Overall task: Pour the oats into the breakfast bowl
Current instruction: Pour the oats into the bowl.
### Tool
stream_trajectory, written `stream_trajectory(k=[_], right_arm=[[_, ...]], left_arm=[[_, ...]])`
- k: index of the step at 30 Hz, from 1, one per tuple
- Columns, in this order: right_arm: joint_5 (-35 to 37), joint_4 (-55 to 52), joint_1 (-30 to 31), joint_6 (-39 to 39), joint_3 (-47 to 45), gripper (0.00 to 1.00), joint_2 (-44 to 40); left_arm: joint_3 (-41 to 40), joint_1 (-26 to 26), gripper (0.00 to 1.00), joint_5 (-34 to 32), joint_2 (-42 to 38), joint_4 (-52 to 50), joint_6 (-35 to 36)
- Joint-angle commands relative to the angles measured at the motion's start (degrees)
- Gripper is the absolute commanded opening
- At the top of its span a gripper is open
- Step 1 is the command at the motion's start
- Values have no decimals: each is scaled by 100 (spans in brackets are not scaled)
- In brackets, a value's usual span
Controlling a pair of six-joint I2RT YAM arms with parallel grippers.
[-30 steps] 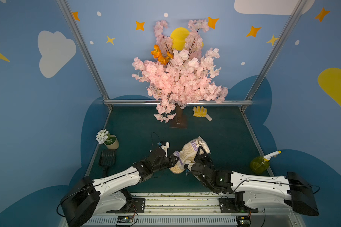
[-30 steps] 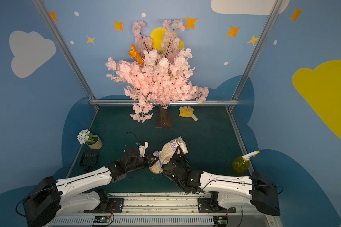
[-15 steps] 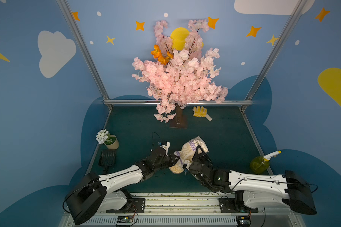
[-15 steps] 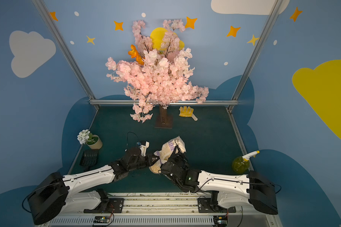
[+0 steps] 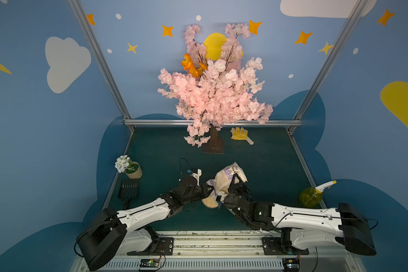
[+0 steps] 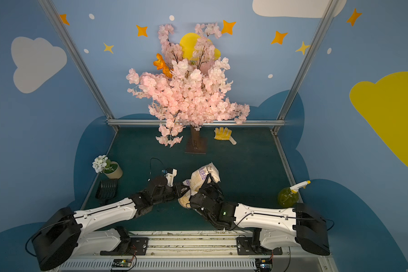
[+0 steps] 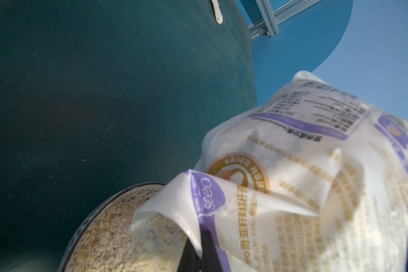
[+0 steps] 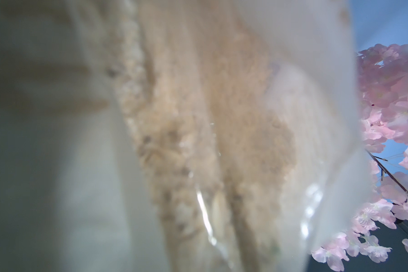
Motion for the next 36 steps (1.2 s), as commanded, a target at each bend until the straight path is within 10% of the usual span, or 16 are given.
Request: stream_trajectory(k=[1, 36], right_arm=[[636, 911, 88, 923, 356, 0, -424], [659, 825, 4, 1089, 357, 0, -502]], left_arm=[[-136, 75, 3, -270, 149, -523, -3], [-126, 59, 3, -358, 305, 11, 253]])
